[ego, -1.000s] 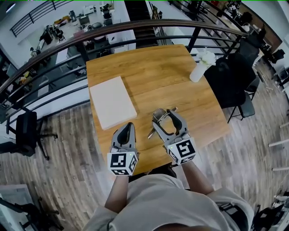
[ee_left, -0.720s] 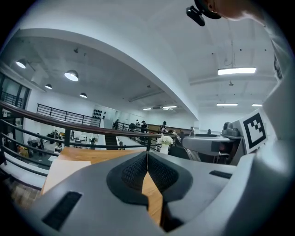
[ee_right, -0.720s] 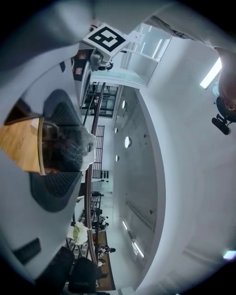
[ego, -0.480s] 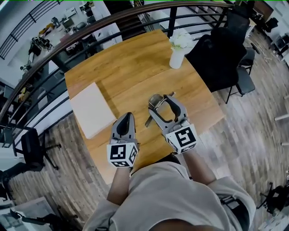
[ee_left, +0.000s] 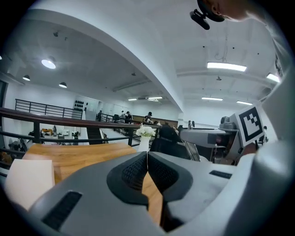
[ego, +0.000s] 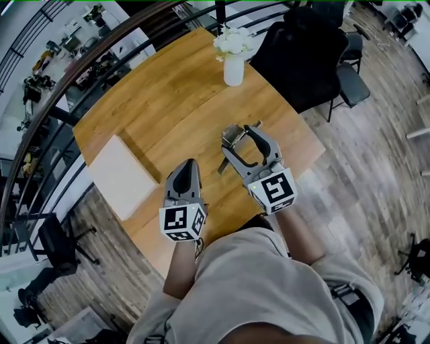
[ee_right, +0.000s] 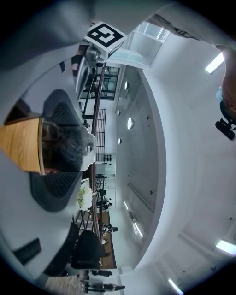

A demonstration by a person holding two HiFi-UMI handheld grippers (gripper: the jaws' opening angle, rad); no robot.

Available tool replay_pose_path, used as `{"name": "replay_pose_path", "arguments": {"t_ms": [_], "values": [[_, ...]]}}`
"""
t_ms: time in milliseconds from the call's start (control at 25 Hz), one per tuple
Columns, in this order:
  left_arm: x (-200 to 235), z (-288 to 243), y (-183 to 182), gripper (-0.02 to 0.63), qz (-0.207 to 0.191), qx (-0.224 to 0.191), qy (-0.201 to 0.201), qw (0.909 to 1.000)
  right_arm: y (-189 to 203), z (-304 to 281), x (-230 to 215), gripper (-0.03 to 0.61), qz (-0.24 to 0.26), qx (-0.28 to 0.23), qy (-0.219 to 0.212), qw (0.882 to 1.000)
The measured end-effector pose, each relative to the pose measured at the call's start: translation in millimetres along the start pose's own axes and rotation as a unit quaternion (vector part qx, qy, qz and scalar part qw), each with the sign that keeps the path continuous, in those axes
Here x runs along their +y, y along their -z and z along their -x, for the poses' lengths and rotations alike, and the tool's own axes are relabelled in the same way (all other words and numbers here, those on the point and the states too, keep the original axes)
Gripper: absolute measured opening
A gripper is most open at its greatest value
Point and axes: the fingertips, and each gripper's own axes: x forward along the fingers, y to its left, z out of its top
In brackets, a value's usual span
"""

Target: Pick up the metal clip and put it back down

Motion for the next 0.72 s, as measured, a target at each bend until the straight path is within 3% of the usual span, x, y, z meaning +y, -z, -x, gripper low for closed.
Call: {"name": "replay_pose_path", "arguments": {"t_ms": [360,720], "values": [[-14.8,-48.4,33.8,0.025,0.010,0.054,0.016,0.9984,45.6,-11.4,-64.3,0.299,-0.015,0.051,0.021,0.998],[-9.6,-107.2,87.8,0.025,0.021,0.128,-0.005,0.9915,114.0,-44.6,-132.2,0.298,-0.044,0.110,0.018,0.993]]}}
